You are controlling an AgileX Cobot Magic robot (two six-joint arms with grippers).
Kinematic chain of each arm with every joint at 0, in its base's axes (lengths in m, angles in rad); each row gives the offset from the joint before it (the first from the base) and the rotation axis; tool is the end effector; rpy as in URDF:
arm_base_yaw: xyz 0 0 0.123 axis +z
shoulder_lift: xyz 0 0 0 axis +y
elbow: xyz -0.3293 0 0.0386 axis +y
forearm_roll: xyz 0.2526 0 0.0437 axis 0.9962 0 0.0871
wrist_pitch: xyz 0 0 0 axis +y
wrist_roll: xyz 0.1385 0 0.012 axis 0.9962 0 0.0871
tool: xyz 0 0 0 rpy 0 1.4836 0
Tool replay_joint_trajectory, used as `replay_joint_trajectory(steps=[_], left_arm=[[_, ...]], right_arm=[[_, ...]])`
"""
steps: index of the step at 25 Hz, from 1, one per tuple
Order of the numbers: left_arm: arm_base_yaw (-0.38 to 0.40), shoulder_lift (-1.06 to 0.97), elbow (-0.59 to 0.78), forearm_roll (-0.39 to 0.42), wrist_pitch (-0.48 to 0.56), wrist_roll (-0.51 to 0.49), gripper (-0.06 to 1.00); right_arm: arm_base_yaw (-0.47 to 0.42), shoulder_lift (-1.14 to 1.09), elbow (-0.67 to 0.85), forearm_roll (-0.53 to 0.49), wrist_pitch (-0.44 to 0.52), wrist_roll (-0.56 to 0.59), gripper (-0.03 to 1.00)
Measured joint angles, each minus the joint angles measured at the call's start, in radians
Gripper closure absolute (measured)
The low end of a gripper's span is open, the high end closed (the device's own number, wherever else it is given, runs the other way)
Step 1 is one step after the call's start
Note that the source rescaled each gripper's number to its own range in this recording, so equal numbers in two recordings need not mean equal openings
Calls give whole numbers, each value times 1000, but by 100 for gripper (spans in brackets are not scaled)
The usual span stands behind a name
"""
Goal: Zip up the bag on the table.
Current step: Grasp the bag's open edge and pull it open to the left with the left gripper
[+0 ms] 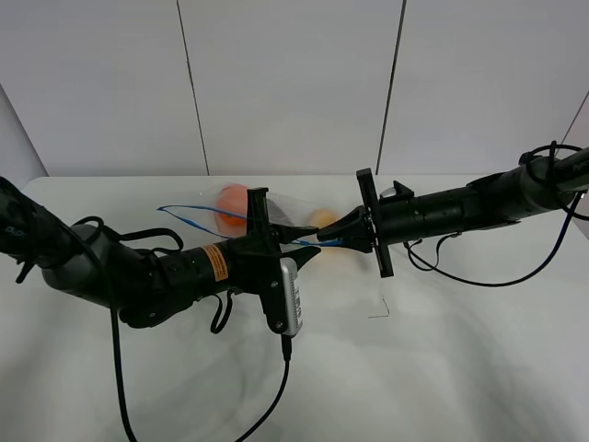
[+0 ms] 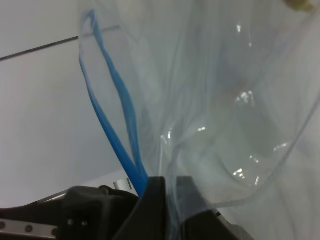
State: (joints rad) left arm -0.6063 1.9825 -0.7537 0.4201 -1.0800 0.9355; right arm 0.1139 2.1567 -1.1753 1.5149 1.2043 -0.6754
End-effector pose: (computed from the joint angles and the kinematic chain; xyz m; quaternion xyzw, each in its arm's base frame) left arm 0.3184 -0.2816 0.1729 0.6382 0.3734 0.0440 0.6718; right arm 0.3990 0.1761 0.1470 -0.1041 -0.8032 -0.5858 0.0283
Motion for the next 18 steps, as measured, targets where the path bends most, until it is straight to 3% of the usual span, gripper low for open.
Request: replay_joint_trajectory(steps=[6,14,18], left_arm=[[0,-5,17,40,2,0,76],[0,-5,17,57,2,0,78],[0,-5,17,19,2,-7,78]], right_arm=[[0,0,0,0,0,0,97],[0,0,0,-1,0,0,97],[0,0,0,-1,0,0,97]])
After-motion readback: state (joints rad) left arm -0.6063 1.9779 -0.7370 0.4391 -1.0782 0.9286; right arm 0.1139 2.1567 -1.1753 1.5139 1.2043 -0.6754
